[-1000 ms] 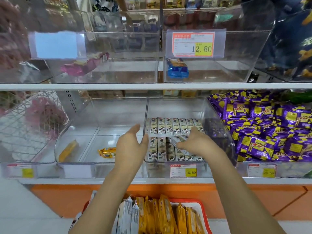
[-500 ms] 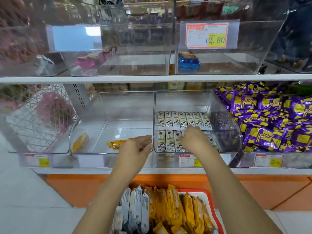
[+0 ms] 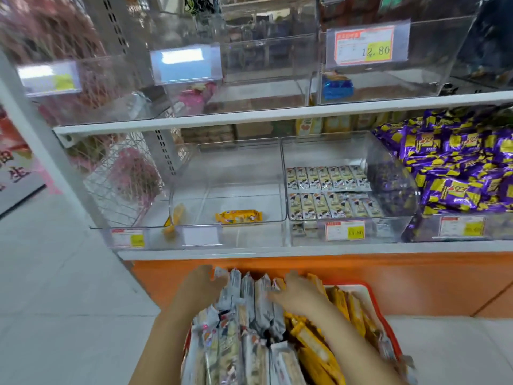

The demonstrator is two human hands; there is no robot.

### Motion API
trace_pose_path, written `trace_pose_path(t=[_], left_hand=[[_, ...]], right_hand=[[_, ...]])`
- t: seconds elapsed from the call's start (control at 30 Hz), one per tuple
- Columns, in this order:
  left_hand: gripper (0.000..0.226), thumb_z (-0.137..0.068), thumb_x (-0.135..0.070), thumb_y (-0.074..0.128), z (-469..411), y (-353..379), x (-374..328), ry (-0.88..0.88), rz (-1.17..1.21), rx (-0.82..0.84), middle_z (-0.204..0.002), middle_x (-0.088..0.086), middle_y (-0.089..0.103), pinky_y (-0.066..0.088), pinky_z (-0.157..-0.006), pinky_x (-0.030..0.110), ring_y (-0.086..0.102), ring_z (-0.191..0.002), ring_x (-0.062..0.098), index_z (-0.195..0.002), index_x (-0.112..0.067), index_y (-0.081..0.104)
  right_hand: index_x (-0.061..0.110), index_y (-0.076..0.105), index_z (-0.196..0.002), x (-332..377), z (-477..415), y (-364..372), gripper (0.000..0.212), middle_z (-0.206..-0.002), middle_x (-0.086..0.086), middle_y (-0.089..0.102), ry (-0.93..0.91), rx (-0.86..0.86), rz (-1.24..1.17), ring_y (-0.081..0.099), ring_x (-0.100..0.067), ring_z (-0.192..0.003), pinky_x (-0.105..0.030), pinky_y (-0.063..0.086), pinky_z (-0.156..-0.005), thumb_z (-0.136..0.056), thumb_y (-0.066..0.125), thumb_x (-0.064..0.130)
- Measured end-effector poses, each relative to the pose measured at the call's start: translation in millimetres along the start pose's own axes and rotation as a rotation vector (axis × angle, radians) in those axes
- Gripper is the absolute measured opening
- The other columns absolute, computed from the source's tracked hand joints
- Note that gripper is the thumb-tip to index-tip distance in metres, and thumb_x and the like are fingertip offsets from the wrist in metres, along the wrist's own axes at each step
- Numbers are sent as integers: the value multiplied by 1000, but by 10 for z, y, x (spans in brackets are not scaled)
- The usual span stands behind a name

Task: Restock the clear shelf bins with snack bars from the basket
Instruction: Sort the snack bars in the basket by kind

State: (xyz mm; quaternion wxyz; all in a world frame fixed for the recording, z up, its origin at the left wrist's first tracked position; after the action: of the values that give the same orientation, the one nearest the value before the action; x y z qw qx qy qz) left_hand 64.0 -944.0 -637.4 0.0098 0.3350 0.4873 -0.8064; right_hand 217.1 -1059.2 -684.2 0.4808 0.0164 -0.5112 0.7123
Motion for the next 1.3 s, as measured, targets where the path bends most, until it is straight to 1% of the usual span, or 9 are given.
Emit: trace_pose_path(t=[0.13,0.3,0.4,0.5,0.63,0.77,0.93,1.17,1.3], left_hand=[[30,-102,-30,37,52,192,187,11,-67,58,-71,1,44,30,-53,21,35,-56,10,-76,-18,48],[30,-98,-25,44,1,290,392,51,-63,86,-62,5,41,31,-61,30,36,-54,16,-70,-14,39],[33,-97,-27,47,42,244,343,47,-25,84,-58,2,41,33,-57,29,39,-50,16,-67,-16,37],[30,-98,-25,46,103,200,239,31,-49,58,-65,1,45,30,-54,25,41,-56,12,-69,-15,44],[28,-97,-30,50,234,110,-56,60,94,-84,-117,7,63,38,-83,22,59,-107,21,-120,-19,62],[34,-89,-37,63,341,265,-497,121,312,37,-65,16,59,47,-62,36,58,-62,31,-60,-18,58],[43,-80,-39,70,476,437,-909,59,684,250,-86,16,73,59,-66,26,71,-73,21,-94,1,71],[38,-88,-24,61,501,527,-1231,127,992,386,-105,28,67,56,-86,39,68,-95,33,-107,9,62],[40,-83,-17,58,486,562,-1309,152,1210,545,-115,22,66,55,-89,39,66,-99,31,-119,1,58]], right_hand=[[12,16,-152,-11,-139,345,89,-157,-8,22,104,71,-94,29,-27,-141,-34,37,-107,-87,59,54],[2,38,-142,143,-46,369,81,-154,-16,26,173,71,75,26,-31,-142,-37,23,-116,-90,46,63],[2,49,-135,208,-7,328,78,-145,-14,43,176,73,55,43,-27,-131,-34,35,-110,-89,43,66],[7,40,-142,157,-7,240,66,-146,-12,41,157,52,-195,45,-27,-130,-31,43,-98,-91,53,47],[6,35,-142,21,149,12,71,-142,-11,41,166,57,-477,46,-29,-125,-34,42,-81,-84,60,37],[8,41,-129,-107,400,-241,73,-124,-8,51,95,2,-497,55,-23,-108,-33,49,-76,-71,68,43],[29,44,-112,-147,869,-634,45,-101,11,57,-215,-345,-580,57,-2,-84,-25,48,-66,-79,74,27],[47,42,-125,-253,1186,-854,47,-113,42,37,-399,-503,-691,40,22,-105,-4,35,-81,-88,65,31],[50,57,-107,-379,1200,-993,45,-108,37,59,-431,-505,-806,50,21,-107,3,38,-80,-96,51,7]])
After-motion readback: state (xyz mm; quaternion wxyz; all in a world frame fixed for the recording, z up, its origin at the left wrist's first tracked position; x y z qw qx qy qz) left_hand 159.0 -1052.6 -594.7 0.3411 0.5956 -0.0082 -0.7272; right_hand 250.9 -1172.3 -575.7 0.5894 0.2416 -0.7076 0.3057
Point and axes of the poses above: each hand's wrist, its own z-axis away from the middle knuckle, its own y-axis out of the palm, x = y × z, the point moved 5 cm from there along -z, towards the middle knuckle
